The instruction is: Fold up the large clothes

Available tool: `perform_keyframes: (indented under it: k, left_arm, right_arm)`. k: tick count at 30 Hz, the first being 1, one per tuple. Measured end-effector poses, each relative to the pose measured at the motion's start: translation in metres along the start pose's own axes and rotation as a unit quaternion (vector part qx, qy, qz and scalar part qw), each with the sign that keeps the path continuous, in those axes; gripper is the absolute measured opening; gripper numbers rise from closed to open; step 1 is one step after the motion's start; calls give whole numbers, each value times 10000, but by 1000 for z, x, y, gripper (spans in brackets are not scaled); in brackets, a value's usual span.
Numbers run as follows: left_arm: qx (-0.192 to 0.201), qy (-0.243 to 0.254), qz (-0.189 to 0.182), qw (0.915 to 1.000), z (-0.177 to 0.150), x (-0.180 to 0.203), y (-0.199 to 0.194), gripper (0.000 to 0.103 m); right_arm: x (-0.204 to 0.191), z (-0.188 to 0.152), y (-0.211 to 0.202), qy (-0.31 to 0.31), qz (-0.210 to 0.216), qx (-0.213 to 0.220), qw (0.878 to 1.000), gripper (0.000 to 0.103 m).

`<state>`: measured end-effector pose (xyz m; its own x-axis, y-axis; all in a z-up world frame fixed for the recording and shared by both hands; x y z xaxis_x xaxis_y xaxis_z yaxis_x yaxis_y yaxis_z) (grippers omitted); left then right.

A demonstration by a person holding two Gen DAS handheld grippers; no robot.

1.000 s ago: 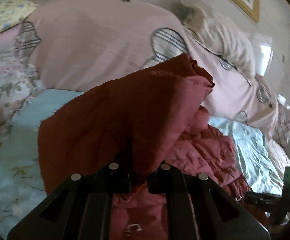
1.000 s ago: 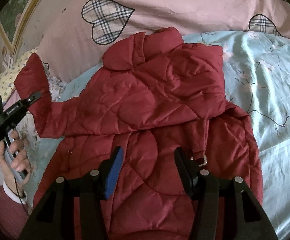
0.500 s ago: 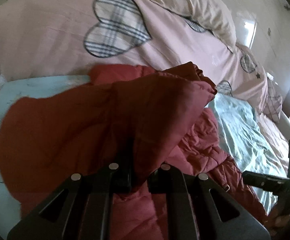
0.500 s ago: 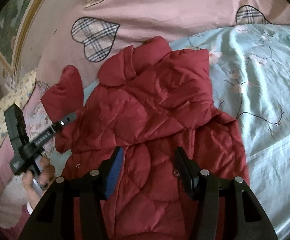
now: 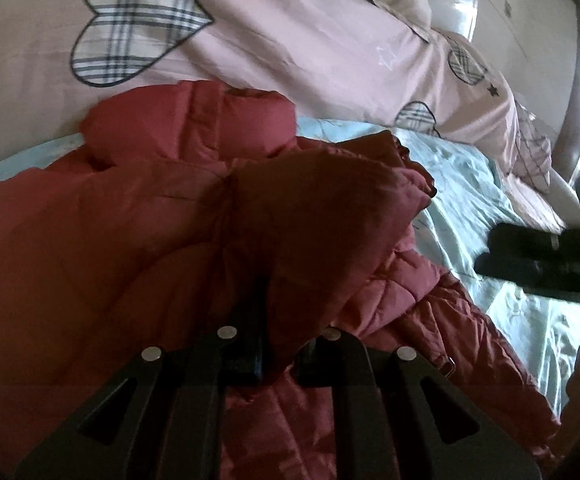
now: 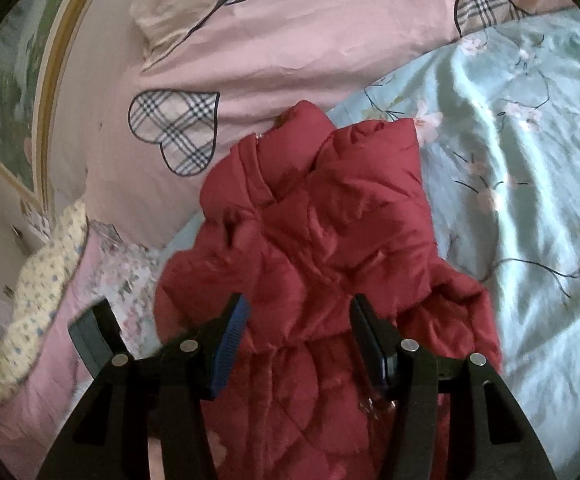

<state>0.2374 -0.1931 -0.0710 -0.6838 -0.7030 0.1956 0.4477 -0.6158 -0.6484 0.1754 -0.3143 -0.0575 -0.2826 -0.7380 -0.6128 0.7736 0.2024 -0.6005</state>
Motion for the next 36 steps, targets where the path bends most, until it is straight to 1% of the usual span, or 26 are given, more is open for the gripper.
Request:
perform_keyframes:
  k: [5, 11, 12, 13, 14, 15, 16, 18, 19, 20, 21, 22, 25, 27, 28, 32, 36]
  left_arm:
    - [-43, 229, 75, 9997, -3, 12, 8, 8]
    - [-75, 273, 103, 9995, -7, 12, 12, 8]
    - [-80, 291, 102, 9995, -7, 13, 13, 8]
    - [-83, 309, 120, 9994, -7, 13, 14, 8]
    - [-110, 315, 149, 9993, -8, 13, 15, 10]
    - [-138, 289, 139, 9994, -9, 12, 16, 10]
    - [-162, 256, 110, 9995, -10, 11, 17, 11]
    - [-254, 129, -14, 9996, -12, 9, 17, 18]
    - [-302, 75, -109, 9995, -13, 9, 17, 29]
    - [-340, 7, -260, 9991, -14, 10, 14, 45]
    - [-322, -41, -394, 9987, -14, 11, 9, 51]
    - [-274, -44, -433, 9987, -14, 11, 4, 54]
    - [-228, 32, -501, 9985, -17, 10, -12, 54]
    - [-174, 73, -454, 9988, -17, 4, -23, 54]
    - [-140, 82, -373, 9992, -17, -2, -29, 54]
    - [-27, -116, -144, 9998, -7, -36, -46, 54]
    - [80, -400, 238, 9989, 7, -82, -56, 54]
  right_arm:
    - [2, 16, 22, 358, 295, -87, 9989, 56]
    - [1, 22, 57, 635, 503, -282, 9963, 56]
    - [2, 22, 63, 684, 526, -325, 9957, 55]
    - [2, 22, 66, 687, 552, -338, 9955, 46]
    - [0, 22, 70, 680, 610, -349, 9952, 28]
    - [0, 22, 72, 663, 614, -354, 9953, 17]
    - [1, 22, 74, 621, 509, -366, 9961, 13]
    - [1, 22, 73, 539, 458, -325, 9970, 10]
    - [2, 23, 72, 469, 386, -265, 9978, 9]
    - [2, 24, 69, 379, 276, -199, 9987, 8]
    - [4, 26, 66, 335, 234, -127, 9991, 8]
    - [5, 28, 64, 329, 246, -81, 9991, 7]
    - [9, 36, 54, 280, 194, 92, 9994, 7]
    - [13, 40, 48, 128, 27, 193, 9997, 7]
    - [15, 42, 45, 55, -81, 246, 9996, 6]
    - [27, 45, 40, -139, -388, 336, 9986, 6]
    - [39, 39, 52, -289, -696, 263, 9968, 6]
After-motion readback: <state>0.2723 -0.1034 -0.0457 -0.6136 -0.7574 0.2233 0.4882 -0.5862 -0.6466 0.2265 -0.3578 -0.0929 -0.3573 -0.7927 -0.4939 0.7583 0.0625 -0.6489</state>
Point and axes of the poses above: each gripper's, at about its wrist camera, not at the fingertips, and y roughly the way its jaws point, x to its right, z to its top, the point moved 9 cm from there along y, roughly the way its jaws point, and after that the axes turned 5 degrees about -z, right-handed, at the moved point
